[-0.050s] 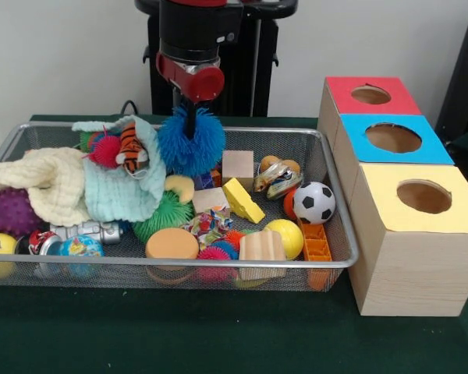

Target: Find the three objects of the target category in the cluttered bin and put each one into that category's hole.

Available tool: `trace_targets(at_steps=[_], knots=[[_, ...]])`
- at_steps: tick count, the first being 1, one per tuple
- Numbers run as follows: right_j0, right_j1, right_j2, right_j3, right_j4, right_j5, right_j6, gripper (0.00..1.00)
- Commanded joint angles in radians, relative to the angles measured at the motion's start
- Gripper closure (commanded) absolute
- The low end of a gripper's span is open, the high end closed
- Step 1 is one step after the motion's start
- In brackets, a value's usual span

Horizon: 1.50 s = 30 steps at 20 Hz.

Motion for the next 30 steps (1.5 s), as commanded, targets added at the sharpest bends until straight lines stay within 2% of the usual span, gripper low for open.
trace_targets(at_steps=[1, 10, 16, 19, 20, 28, 30], knots=[[0.017, -0.014, 0.124, 0.013, 0.065, 0.038, 0.135, 1.0], [0.133, -0.014, 0.071, -0.003, 0.145, 0.057, 0.211, 1.0], [0.171, -0.002, 0.061, -0.002, 0.196, 0.05, 0.213, 1.0], [0.198, 0.008, 0.045, -0.01, 0.199, 0.033, 0.198, 1.0], [0.207, 0.012, 0.039, -0.012, 0.203, 0.027, 0.186, 0.0], [0.19, 0.018, 0.056, -0.015, 0.197, 0.02, 0.154, 0.0], [0.14, 0.015, 0.104, 0.013, 0.212, 0.007, 0.147, 0.0]])
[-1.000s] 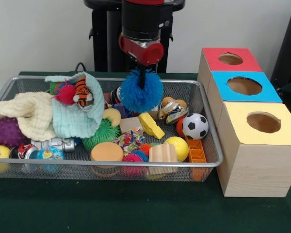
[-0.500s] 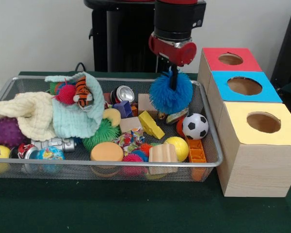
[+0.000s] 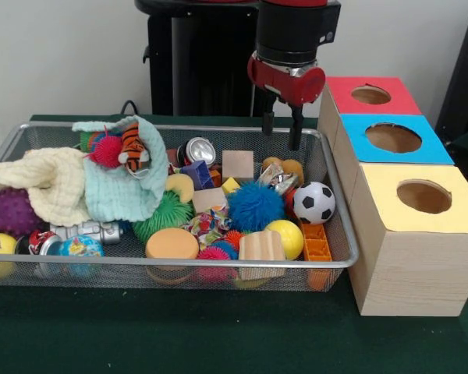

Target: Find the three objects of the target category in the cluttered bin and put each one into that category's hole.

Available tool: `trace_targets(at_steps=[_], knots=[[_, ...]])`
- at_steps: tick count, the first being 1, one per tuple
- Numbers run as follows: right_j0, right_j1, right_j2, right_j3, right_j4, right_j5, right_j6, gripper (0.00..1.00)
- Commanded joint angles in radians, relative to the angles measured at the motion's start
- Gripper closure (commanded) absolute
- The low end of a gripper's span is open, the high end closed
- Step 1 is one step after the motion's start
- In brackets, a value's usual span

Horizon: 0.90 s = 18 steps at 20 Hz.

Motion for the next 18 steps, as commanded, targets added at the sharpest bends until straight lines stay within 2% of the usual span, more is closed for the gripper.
trace_targets(at_steps=[1, 4, 7, 13, 18], knots=[[-0.075, 0.015, 0.095, 0.016, 0.055, -0.003, 0.145, 0.0], [-0.104, 0.013, 0.112, 0.031, 0.047, -0.039, 0.138, 0.0], [-0.103, 0.006, 0.085, 0.009, 0.029, -0.034, 0.128, 0.0], [-0.151, -0.026, 0.044, -0.028, -0.02, 0.04, 0.054, 0.0], [-0.193, -0.039, 0.02, -0.096, -0.056, 0.114, -0.013, 0.0]])
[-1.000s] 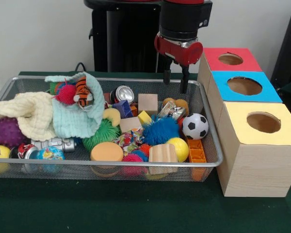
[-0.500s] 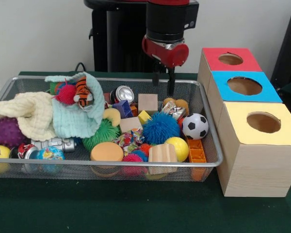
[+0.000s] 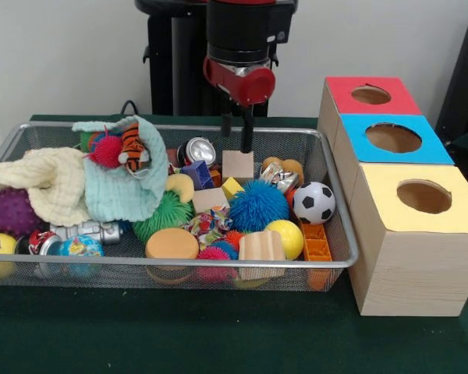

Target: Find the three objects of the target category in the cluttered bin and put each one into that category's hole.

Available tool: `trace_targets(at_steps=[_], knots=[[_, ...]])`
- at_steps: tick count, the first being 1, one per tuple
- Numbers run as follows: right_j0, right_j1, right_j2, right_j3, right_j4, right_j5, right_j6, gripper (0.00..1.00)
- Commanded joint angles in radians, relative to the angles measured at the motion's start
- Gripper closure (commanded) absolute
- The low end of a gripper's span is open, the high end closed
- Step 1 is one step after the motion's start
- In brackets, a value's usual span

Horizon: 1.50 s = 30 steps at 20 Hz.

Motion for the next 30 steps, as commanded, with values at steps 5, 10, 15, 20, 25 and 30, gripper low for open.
trace_targets(at_steps=[5, 10, 15, 20, 25, 30], knots=[[-0.124, -0.036, 0.026, -0.154, -0.095, 0.169, -0.068, 0.0], [-0.181, -0.017, 0.056, -0.215, -0.147, 0.206, -0.11, 0.0], [-0.234, 0.015, 0.092, -0.287, -0.184, 0.243, -0.132, 0.0], [-0.269, 0.043, 0.11, -0.348, -0.218, 0.274, -0.142, 0.0], [-0.312, 0.082, 0.148, -0.372, -0.253, 0.242, -0.156, 0.0], [-0.351, 0.109, 0.178, -0.375, -0.3, 0.209, -0.166, 0.0]])
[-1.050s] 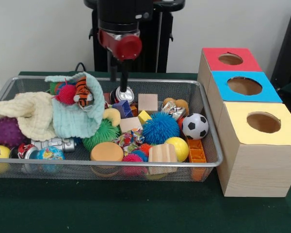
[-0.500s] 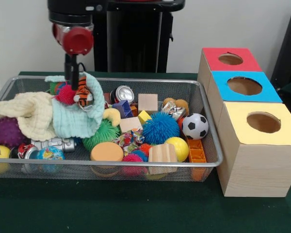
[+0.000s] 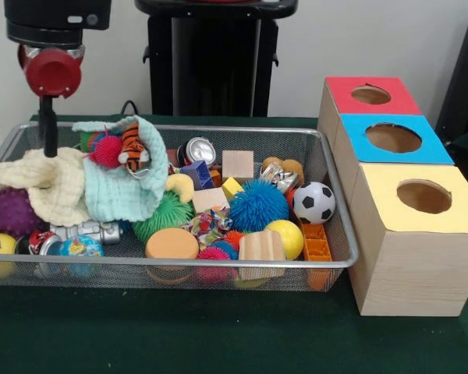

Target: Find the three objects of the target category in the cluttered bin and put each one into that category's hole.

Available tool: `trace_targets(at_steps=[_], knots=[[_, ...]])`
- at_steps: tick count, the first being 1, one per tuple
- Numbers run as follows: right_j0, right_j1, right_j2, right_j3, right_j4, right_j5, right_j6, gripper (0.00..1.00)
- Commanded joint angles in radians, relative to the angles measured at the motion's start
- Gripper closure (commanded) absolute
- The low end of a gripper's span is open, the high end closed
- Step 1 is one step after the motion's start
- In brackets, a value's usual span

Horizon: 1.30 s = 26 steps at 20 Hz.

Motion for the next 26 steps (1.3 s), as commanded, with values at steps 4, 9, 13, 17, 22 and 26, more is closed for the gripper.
trace_targets(at_steps=[4, 9, 13, 17, 22, 26], knots=[[-0.087, 0.099, 0.174, -0.034, -0.132, 0.022, -0.176, 0.0], [-0.131, 0.126, 0.202, -0.038, -0.191, -0.005, -0.179, 0.0], [-0.161, 0.155, 0.218, -0.077, -0.253, -0.004, -0.2, 0.0], [-0.202, 0.178, 0.245, -0.077, -0.309, -0.028, -0.203, 0.0], [-0.231, 0.201, 0.254, -0.057, -0.373, -0.064, -0.169, 0.0], [-0.243, 0.223, 0.248, -0.032, -0.414, -0.097, -0.129, 0.0]])
